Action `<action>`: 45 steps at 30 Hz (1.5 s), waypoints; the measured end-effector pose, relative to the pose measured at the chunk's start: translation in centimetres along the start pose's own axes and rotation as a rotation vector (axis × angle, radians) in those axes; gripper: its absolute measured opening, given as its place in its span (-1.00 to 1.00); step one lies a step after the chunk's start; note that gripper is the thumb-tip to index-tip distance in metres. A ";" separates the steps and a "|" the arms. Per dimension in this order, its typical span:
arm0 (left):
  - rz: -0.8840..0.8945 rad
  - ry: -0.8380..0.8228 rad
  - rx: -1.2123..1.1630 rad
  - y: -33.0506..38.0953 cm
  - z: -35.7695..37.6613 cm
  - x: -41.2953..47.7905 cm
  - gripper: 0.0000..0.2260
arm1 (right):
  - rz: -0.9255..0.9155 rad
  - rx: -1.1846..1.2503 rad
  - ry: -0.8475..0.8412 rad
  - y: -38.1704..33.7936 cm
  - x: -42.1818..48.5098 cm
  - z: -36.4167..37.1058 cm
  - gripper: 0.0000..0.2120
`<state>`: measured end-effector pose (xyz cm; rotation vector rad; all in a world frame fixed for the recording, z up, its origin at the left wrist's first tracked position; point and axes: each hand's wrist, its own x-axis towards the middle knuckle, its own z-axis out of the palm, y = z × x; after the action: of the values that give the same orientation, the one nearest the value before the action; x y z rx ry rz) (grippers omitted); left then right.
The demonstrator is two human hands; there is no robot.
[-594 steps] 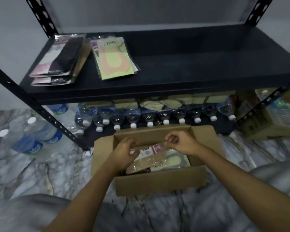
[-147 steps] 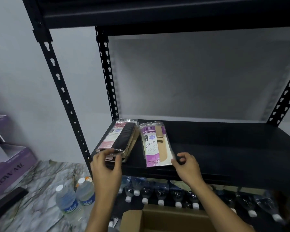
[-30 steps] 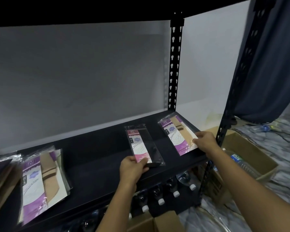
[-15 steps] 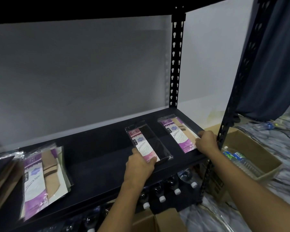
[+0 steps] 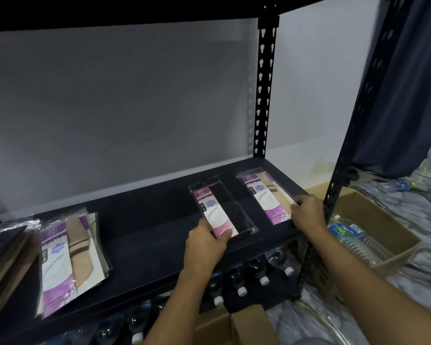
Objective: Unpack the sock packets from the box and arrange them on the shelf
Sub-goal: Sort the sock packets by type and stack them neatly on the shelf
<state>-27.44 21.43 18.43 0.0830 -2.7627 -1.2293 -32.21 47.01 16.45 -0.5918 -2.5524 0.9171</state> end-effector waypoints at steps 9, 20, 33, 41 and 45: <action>-0.001 -0.004 -0.044 -0.3 -0.5 -0.2 -0.70 | -0.027 0.093 0.004 -0.9 -1.9 -0.5 -0.62; 0.065 0.219 -0.138 -3.9 -7.3 -2.9 -0.83 | -0.211 0.224 -0.055 -8.3 -10.2 1.1 -0.75; -0.046 0.584 -0.188 -13.7 -23.5 -7.1 -0.94 | -0.445 0.391 -0.326 -20.9 -21.1 9.2 -0.82; -0.155 0.775 0.060 -19.4 -32.0 -8.6 -0.82 | -0.385 0.385 -0.538 -27.4 -25.7 13.6 -0.69; -0.380 0.682 0.272 -21.7 -34.1 -8.9 -0.62 | -0.350 0.313 -0.551 -28.7 -26.7 14.6 -0.56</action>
<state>-14.16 -17.33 24.21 0.9011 -2.3213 -0.6783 -23.90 6.14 19.76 0.2309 -2.7422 1.4559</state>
